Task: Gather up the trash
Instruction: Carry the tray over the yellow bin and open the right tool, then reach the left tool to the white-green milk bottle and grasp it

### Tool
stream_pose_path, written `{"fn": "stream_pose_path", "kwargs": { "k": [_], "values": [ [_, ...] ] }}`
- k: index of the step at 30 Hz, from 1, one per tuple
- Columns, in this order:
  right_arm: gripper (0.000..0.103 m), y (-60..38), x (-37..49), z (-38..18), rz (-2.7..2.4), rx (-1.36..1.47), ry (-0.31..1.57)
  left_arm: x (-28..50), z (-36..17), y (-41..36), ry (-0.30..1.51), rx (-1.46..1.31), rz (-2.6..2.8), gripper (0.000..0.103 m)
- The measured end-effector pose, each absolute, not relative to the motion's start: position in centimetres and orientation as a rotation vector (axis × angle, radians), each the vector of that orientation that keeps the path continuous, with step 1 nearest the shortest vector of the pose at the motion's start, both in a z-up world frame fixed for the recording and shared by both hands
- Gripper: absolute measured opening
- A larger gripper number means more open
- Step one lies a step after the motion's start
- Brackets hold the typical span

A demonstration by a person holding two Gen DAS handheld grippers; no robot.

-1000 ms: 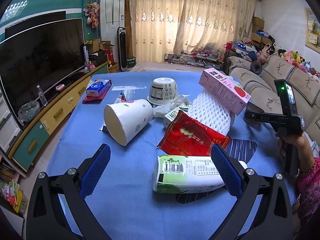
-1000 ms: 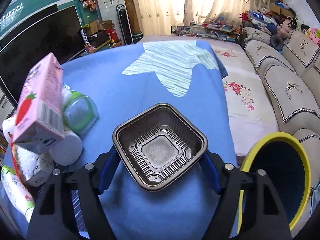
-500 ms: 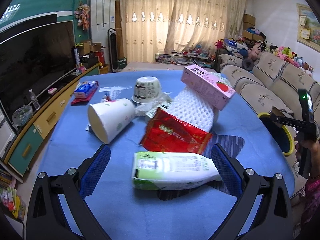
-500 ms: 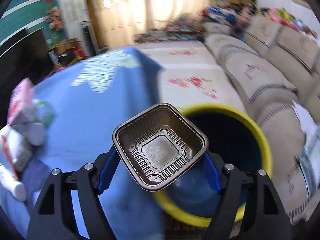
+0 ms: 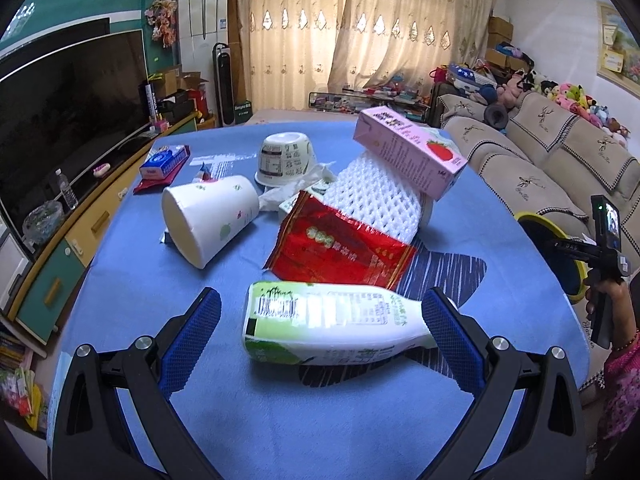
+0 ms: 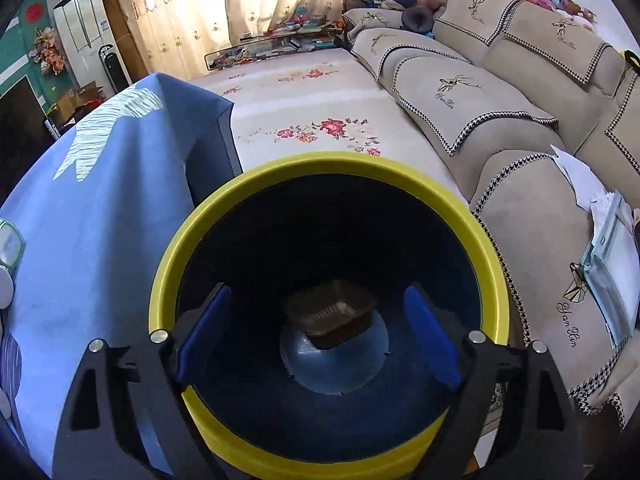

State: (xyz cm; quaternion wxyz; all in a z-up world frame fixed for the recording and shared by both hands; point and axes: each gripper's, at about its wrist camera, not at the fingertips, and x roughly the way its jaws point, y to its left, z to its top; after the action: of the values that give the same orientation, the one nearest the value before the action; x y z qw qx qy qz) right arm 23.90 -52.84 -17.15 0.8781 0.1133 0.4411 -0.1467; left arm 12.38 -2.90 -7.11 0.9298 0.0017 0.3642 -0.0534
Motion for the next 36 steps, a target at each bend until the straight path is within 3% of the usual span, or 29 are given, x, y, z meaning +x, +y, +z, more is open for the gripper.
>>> {"fn": "stream_pose_path", "kwargs": {
  "k": [16,29,36],
  "values": [
    [0.087,-51.8,22.8,-15.8,-0.282,0.239,0.883,13.3,-10.6,-2.7,0.82,-0.003,-0.222,0.098],
    [0.087,-51.2,22.8,-15.5,-0.254,0.244,0.877,10.6,-10.2,-10.5,0.825,0.054,-0.651,0.098],
    [0.087,-51.7,22.6,-15.7,-0.254,0.258,0.877,11.5,-8.7,-10.0,0.747,0.098,-0.629,0.098]
  ]
}}
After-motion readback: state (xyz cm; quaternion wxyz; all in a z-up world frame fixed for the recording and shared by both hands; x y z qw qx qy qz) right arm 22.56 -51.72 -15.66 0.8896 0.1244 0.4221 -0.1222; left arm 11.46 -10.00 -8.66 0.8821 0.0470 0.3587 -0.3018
